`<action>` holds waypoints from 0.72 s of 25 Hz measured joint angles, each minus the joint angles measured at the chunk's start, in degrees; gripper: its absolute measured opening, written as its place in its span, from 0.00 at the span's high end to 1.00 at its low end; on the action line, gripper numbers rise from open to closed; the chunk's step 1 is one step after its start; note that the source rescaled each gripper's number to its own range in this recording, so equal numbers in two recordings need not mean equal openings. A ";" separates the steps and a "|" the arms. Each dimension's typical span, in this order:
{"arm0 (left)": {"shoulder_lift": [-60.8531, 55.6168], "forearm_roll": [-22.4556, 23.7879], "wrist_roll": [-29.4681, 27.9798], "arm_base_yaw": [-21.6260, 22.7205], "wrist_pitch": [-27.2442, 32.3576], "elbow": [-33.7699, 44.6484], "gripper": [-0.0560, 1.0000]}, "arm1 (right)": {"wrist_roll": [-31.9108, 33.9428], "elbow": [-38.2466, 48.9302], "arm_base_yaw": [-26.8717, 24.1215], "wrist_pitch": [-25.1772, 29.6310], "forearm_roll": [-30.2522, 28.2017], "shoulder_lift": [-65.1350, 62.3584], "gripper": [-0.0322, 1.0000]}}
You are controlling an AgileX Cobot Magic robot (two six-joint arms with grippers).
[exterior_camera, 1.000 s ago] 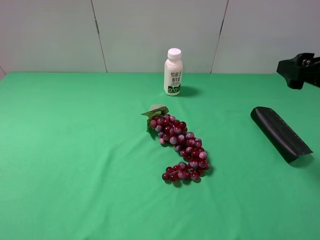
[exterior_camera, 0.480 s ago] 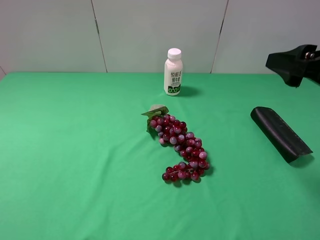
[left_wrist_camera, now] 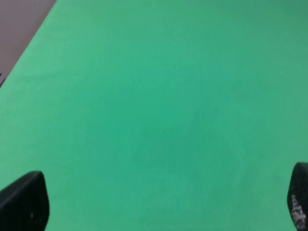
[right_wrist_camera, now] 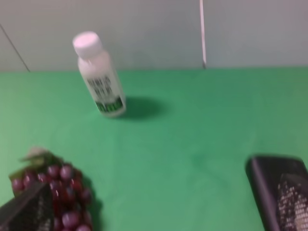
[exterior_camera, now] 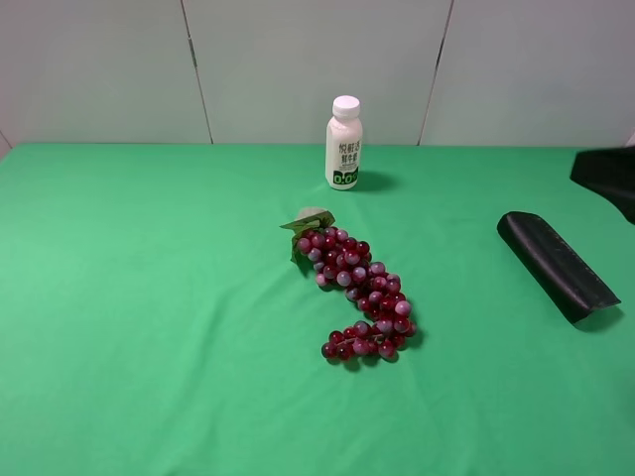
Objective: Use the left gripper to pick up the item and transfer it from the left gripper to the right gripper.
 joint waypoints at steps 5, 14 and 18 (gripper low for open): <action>0.00 0.00 0.00 0.00 0.00 0.00 0.00 | 9.20 -3.15 0.00 10.29 -10.56 -3.86 0.00; 0.00 0.00 0.00 0.00 0.00 0.00 0.00 | 11.91 -8.46 0.00 26.48 -14.46 -4.10 0.00; 0.00 0.00 0.00 0.00 0.00 0.00 0.00 | 12.39 -8.46 0.00 30.79 -14.87 -5.15 0.00</action>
